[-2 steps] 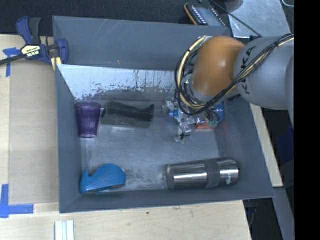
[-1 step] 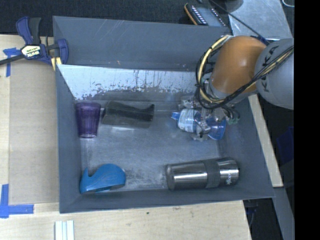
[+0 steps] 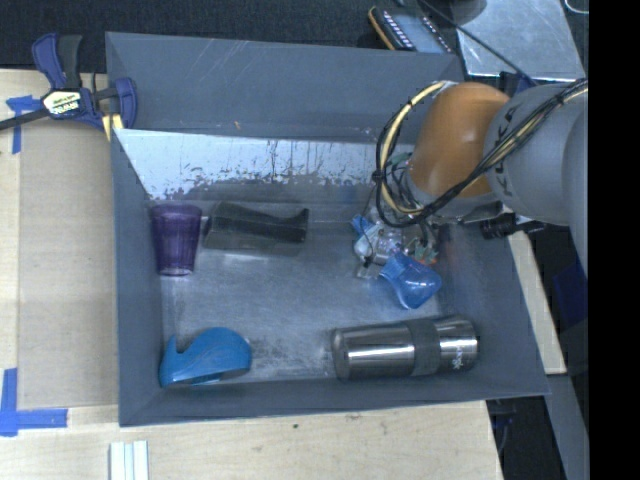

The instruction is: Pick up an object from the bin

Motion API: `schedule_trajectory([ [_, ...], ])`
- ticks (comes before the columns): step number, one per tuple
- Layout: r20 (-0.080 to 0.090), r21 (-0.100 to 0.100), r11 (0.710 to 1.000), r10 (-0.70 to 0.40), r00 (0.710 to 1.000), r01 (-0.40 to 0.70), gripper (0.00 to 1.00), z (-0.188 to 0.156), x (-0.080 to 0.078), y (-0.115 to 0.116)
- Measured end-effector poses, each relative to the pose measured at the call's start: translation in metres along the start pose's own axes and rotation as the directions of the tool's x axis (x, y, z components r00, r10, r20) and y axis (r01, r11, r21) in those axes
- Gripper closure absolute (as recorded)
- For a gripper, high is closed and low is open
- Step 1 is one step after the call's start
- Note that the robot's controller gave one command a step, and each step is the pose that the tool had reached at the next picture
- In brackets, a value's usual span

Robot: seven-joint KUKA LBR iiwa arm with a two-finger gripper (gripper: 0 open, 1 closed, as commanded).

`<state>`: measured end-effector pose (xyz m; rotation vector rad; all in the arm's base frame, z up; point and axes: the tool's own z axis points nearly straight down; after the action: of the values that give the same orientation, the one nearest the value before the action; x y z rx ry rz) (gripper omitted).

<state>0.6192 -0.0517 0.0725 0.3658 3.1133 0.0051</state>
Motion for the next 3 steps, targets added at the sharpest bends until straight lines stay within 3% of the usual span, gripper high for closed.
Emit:
schedule_trajectory([
  [1,0.000,0.000,1.000,0.000,1.000,0.000,1.00,0.0002,0.0000,0.0000],
  [2,-0.001,-0.016,1.000,-0.009,1.000,0.009,1.00,0.0009,-0.0078,-0.0064],
  [3,0.001,-0.012,1.000,-0.007,1.000,0.007,1.00,0.0008,-0.0068,-0.0052],
])
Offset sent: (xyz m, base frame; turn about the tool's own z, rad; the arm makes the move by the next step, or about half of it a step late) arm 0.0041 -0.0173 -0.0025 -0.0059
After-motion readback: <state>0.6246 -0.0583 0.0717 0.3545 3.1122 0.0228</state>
